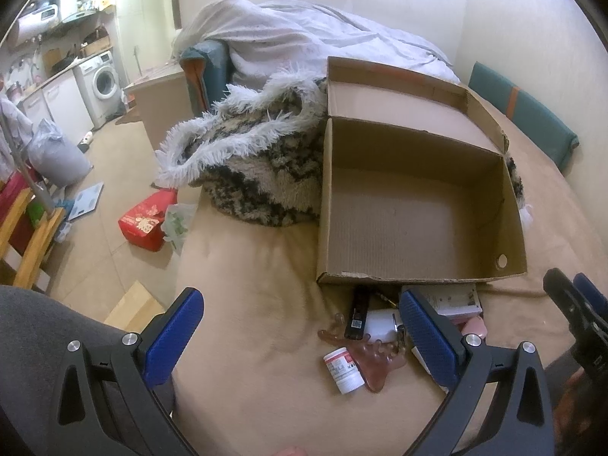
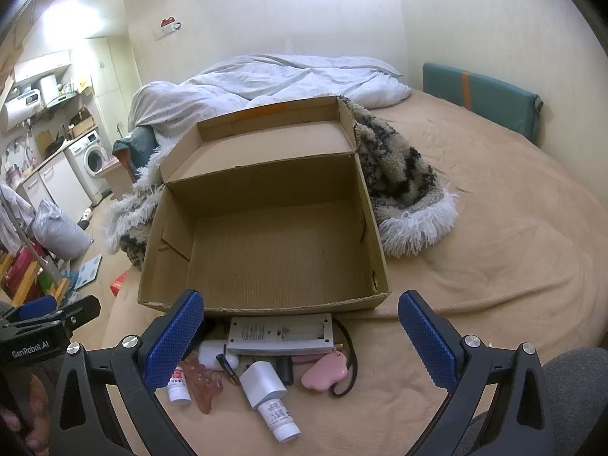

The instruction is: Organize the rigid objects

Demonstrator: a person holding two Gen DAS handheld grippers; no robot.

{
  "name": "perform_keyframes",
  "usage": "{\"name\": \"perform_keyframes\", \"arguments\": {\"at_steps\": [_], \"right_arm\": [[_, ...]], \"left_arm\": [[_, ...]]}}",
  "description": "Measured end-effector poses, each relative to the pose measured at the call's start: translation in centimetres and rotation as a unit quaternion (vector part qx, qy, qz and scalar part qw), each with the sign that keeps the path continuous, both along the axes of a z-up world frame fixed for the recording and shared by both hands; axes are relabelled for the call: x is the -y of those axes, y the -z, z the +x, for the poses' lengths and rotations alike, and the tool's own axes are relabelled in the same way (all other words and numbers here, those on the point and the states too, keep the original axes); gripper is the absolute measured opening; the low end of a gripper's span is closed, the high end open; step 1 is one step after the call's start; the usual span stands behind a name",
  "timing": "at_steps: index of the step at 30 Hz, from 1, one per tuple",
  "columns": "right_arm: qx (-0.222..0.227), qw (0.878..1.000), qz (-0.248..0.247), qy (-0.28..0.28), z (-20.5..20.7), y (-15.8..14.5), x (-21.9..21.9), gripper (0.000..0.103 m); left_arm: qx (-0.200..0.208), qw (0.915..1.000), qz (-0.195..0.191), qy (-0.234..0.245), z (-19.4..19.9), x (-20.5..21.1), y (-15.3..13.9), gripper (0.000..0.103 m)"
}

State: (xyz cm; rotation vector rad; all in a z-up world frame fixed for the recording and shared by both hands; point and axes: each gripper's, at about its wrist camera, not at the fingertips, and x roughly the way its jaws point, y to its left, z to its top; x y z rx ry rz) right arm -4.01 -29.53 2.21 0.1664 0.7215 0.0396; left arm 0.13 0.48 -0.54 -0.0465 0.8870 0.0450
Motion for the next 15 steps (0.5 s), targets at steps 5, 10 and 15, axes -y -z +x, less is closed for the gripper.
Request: {"name": "perform_keyframes", "arguments": {"at_steps": [5,10,15], "right_arm": [[-0.001,1.000,0.000,0.001,0.04,0.00,0.03,0.103],[0.000,1.000,0.001,0.000,-0.06,0.02,-0.09,0.103],[-0.010,1.000,0.007,-0.004,0.24,0.13,0.07,0.103]], "left_arm": [[-0.001,1.0000,0.001,-0.001,0.03,0.08,0.03,0.103],[-0.005,1.0000,-0.001,-0.003,0.17,0.08,0.15,0.103],[-0.012,0.9999,0.000,-0.003,0.22,0.00,0.35,0.103]]}}
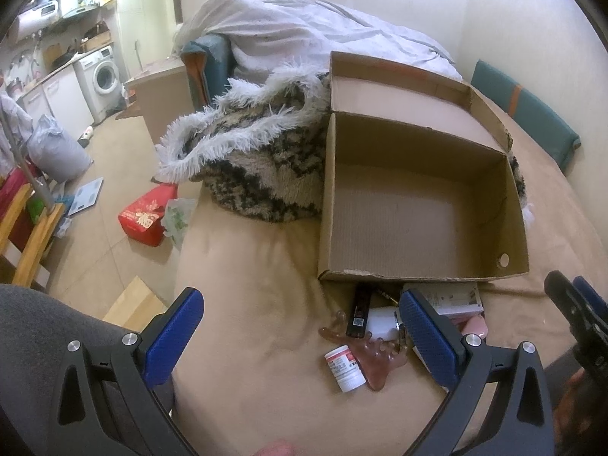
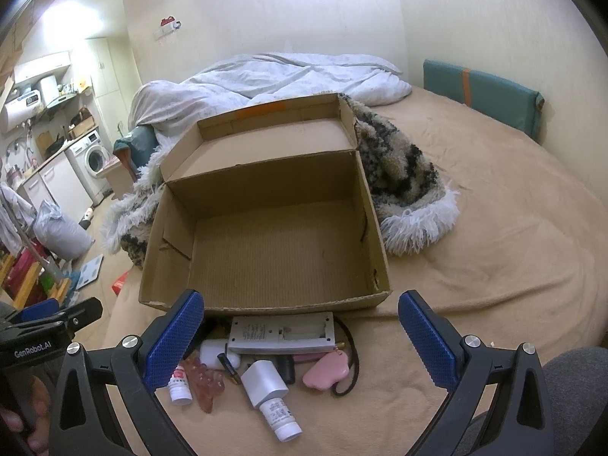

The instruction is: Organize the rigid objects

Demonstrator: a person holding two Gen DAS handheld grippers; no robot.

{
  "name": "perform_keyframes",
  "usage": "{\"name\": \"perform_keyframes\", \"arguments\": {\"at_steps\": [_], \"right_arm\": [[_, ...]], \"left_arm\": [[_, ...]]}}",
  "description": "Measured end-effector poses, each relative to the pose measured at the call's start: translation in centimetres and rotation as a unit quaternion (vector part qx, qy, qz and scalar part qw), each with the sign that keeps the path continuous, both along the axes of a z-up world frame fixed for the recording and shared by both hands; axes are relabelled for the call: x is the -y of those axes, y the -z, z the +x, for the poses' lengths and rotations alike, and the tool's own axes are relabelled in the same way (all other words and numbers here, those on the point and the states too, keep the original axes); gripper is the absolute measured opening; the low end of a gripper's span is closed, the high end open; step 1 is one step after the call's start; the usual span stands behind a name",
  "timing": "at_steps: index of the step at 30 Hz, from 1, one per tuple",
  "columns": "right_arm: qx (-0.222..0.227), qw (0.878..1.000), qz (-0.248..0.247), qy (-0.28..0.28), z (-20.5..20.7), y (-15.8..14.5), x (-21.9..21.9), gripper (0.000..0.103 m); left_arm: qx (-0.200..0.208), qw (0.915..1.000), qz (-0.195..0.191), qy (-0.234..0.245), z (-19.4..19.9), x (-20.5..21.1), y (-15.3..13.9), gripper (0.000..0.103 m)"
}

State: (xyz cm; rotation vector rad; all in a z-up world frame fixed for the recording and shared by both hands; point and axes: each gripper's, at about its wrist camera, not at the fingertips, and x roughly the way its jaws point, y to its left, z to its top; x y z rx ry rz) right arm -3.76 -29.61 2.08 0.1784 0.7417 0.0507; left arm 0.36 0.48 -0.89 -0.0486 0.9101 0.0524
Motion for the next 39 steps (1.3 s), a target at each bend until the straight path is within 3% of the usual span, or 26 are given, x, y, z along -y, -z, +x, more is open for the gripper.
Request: {"name": "perform_keyframes", "arguments": {"at_steps": [4,9,11,13,17,19,21,25,28,32,35,36,37,38,39], "right_arm": [[-0.018,1.000,0.009,-0.005,0.2,0.5,0.0,0.103],[-0.073,0.997,0.031,-0.010,1.5,2.5,0.4,0.103],[-0.106,0.993,0.046,-0.012,2.0,3.8,0.5,0.103],[-0.131,0.990,0.048,-0.015,2.4,4.8,0.3,0.103],[-0.166,0.984,0.061,-0.024,2.5,6.3,0.0,0.103],[-0.183,0.980,0.072,-0.028,2.6,6.8,0.1,0.103],[-0.202,0.974,0.094,-0.036,2.6,7.5,0.2,0.103],[-0.228,0.964,0.130,-0.049,2.8,8.1,0.3,0.103],[-0.264,0.954,0.127,-0.066,2.9,9.3,-0.3,0.090],[-0.326,0.936,0.083,-0.105,2.7,11.7,-2.7,0.073],[-0.359,0.923,0.045,-0.127,2.6,13.3,-4.5,0.050],[-0.368,0.920,0.029,-0.133,2.4,13.8,-5.1,0.047],[-0.368,0.920,0.011,-0.136,2.4,14.0,-5.5,0.044],[-0.362,0.922,-0.006,-0.138,2.3,14.0,-5.8,0.030],[-0.356,0.924,-0.015,-0.140,2.2,13.7,-6.0,0.029]], "left_arm": [[-0.012,0.9999,-0.003,-0.004,0.5,-0.3,0.4,0.103],[-0.075,0.9968,-0.011,-0.023,2.2,-1.3,2.5,0.103],[-0.124,0.9910,-0.037,-0.036,3.0,-2.1,4.3,0.097],[-0.167,0.9831,-0.057,-0.049,3.6,-2.6,6.1,0.085],[-0.230,0.9674,-0.090,-0.054,3.9,-2.2,9.5,0.077],[-0.252,0.9608,-0.103,-0.050,4.1,-1.5,10.9,0.068],[-0.272,0.9542,-0.114,-0.052,4.2,-0.7,12.2,0.068],[-0.284,0.9506,-0.116,-0.047,4.0,0.7,13.5,0.064],[-0.306,0.9431,-0.119,-0.053,3.8,1.2,14.7,0.053],[-0.312,0.9383,-0.136,-0.061,3.3,1.2,15.8,0.051],[-0.322,0.9332,-0.151,-0.051,3.3,1.5,16.1,0.033],[-0.330,0.9305,-0.153,-0.044,3.4,1.6,16.7,0.024],[-0.333,0.9297,-0.151,-0.042,3.2,1.8,16.9,0.024],[-0.330,0.9309,-0.150,-0.045,3.1,1.8,16.8,0.024],[-0.328,0.9327,-0.143,-0.043,3.0,2.0,16.7,0.024]]}}
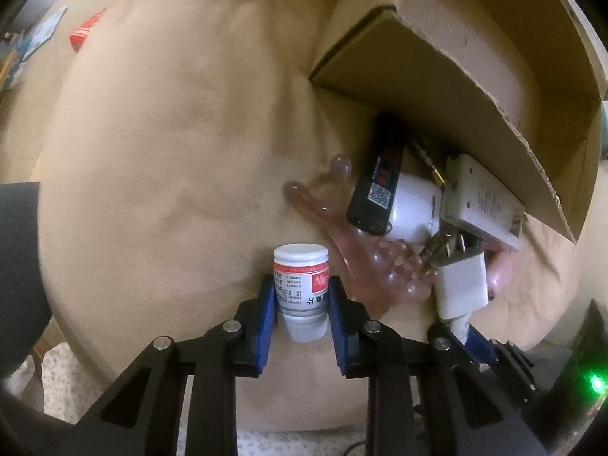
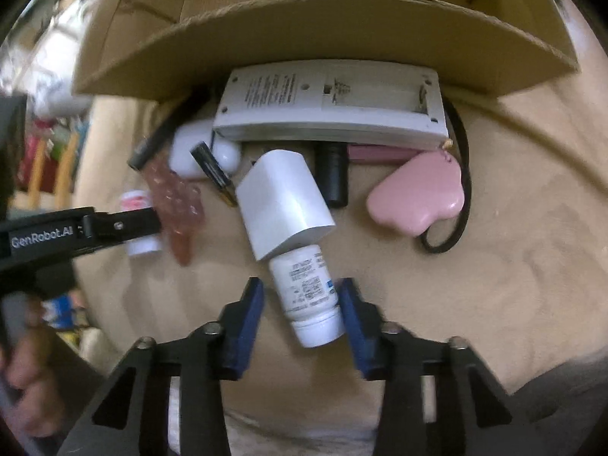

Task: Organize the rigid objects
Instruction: 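Grasp the red-labelled pill bottle with left tool while right tool grasps small white bottle, then lower both bottles into the cardboard box and open both tools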

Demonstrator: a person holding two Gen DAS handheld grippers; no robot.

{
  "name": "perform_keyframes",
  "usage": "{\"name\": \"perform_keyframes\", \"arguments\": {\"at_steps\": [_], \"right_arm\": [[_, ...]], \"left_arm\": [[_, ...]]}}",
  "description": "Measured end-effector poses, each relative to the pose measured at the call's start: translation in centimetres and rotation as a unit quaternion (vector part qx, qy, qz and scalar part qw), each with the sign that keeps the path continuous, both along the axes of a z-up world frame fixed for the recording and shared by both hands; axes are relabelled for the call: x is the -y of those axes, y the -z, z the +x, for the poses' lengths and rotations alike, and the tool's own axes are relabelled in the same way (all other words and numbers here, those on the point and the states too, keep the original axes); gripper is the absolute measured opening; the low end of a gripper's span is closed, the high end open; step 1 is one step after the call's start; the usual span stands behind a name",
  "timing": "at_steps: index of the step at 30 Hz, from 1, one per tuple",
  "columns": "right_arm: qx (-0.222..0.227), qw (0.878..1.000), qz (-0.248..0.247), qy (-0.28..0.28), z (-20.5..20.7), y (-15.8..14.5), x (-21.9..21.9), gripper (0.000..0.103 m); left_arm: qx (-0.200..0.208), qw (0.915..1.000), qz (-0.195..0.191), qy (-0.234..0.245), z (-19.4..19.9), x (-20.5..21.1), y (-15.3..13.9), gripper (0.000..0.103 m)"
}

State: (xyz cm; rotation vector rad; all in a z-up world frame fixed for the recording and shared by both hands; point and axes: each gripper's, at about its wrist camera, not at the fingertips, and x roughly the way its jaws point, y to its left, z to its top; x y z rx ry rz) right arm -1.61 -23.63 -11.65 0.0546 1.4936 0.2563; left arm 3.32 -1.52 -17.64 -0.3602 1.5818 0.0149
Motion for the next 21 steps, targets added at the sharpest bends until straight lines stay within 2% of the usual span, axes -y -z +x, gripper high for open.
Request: {"name": "perform_keyframes", "arguments": {"at_steps": [7,13,19,21], "right_arm": [[0.013,1.000,0.025,-0.005,-0.9,-1.0,-0.1,0.028],[0.019,0.999,0.041,0.014,-1.1,-1.4,0.4,0.028],[0.052,0.996,0.062,0.035,-1.0,-3.4,2.0,0.028],[0.070,0.994,0.072,0.038,-1.4,-4.2,1.4,0.028]], "left_arm": [[0.009,0.9998,0.015,0.007,-0.2,1.6,-1.1,0.024],[0.023,0.9990,0.038,0.006,-0.9,0.9,-2.2,0.024],[0.040,0.9976,0.057,0.006,-2.3,0.0,-4.2,0.024],[0.047,0.9971,0.060,0.003,-2.6,-0.2,-5.5,0.024]]}}
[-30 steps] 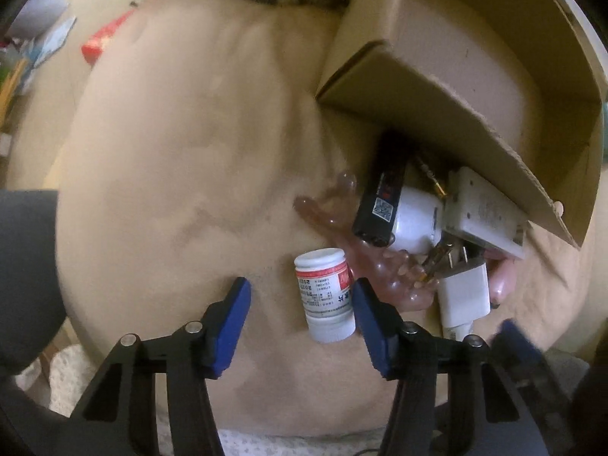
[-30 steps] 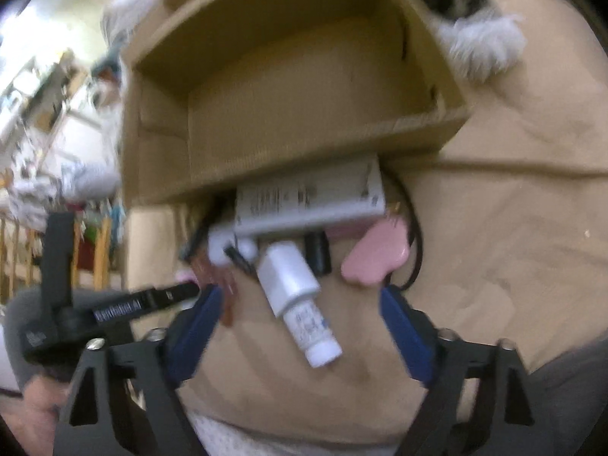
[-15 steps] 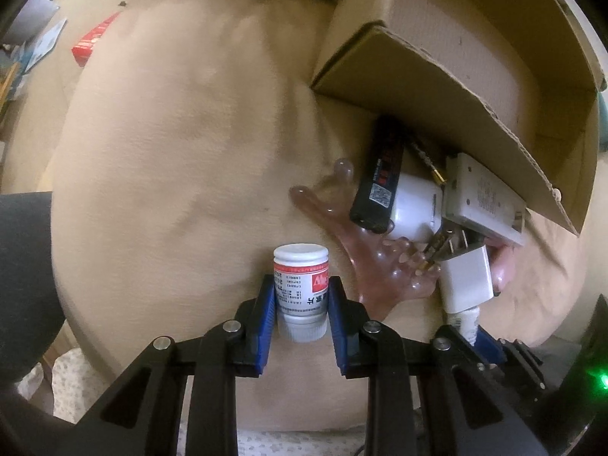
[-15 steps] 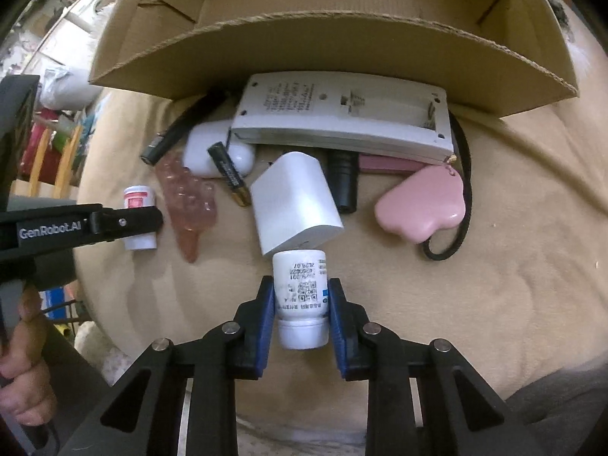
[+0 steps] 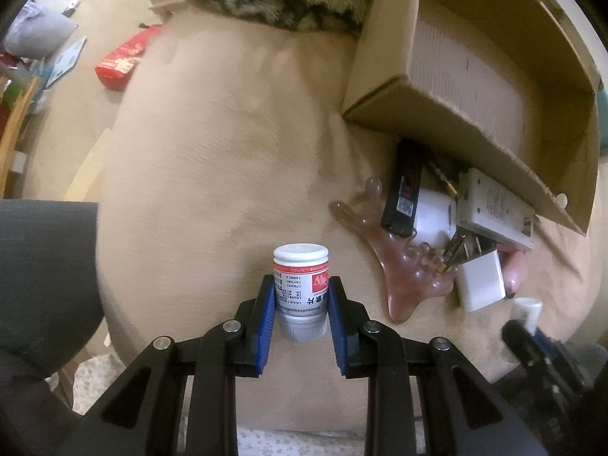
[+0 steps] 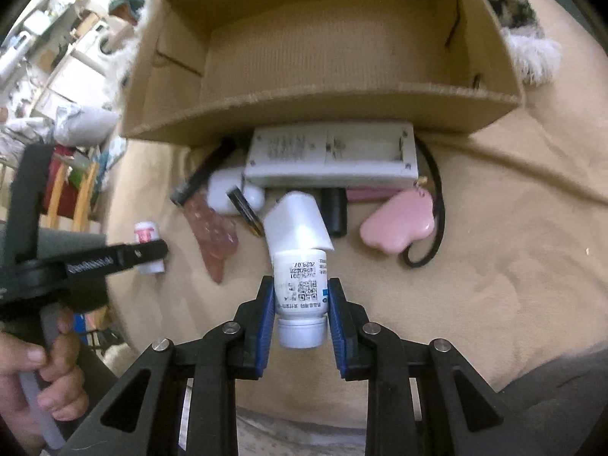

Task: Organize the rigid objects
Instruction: 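Lower both bottles into the cardboard box and open both tools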

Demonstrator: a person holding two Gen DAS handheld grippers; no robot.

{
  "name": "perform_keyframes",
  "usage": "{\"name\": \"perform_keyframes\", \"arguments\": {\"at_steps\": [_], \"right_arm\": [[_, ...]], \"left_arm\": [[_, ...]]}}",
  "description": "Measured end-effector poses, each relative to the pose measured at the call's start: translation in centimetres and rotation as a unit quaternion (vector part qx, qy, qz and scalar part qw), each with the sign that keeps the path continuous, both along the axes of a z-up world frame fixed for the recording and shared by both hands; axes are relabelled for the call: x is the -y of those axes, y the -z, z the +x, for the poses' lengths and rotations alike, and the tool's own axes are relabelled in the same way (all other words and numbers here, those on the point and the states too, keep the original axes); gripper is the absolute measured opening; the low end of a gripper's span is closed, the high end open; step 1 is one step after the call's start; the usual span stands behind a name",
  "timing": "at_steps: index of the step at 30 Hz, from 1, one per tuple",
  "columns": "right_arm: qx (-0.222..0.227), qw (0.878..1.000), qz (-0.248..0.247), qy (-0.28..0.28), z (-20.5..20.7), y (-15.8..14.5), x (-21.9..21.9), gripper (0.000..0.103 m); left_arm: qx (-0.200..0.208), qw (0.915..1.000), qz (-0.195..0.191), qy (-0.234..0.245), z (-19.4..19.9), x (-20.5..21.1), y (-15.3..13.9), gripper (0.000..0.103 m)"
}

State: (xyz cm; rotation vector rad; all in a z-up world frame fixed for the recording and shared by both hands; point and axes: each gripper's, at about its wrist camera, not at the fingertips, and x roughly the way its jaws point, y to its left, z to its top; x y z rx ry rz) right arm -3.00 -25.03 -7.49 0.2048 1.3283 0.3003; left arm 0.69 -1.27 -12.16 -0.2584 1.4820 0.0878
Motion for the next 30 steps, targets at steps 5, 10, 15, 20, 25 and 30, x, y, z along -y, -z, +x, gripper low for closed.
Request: {"name": "perform_keyframes", "arguments": {"at_steps": [5,10,15,20,25,30], "right_arm": [[0.040,0.999,0.002,0.006,1.2,-2.4,0.9,0.028],[0.064,0.998,0.019,0.015,2.8,-4.4,2.3,0.028],[0.097,0.995,0.033,0.017,4.8,-6.7,3.5,0.028],[0.119,0.992,0.037,0.014,7.9,-8.1,3.6,0.028],[0.142,0.989,0.037,0.015,10.6,-8.8,4.2,0.028],[0.149,0.988,0.037,0.025,13.4,-7.3,4.8,0.028]], "left_arm": [[0.017,0.9998,-0.005,-0.012,0.4,1.7,-1.8,0.024],[0.064,0.9979,0.004,-0.003,0.8,3.0,-5.7,0.024],[0.124,0.9920,0.017,0.018,2.1,4.5,-11.1,0.024],[0.163,0.9851,0.033,0.042,4.5,4.9,-14.6,0.024],[0.174,0.9814,0.047,0.067,7.0,6.3,-14.9,0.024],[0.182,0.9757,0.062,0.106,8.9,8.6,-13.2,0.024]]}}
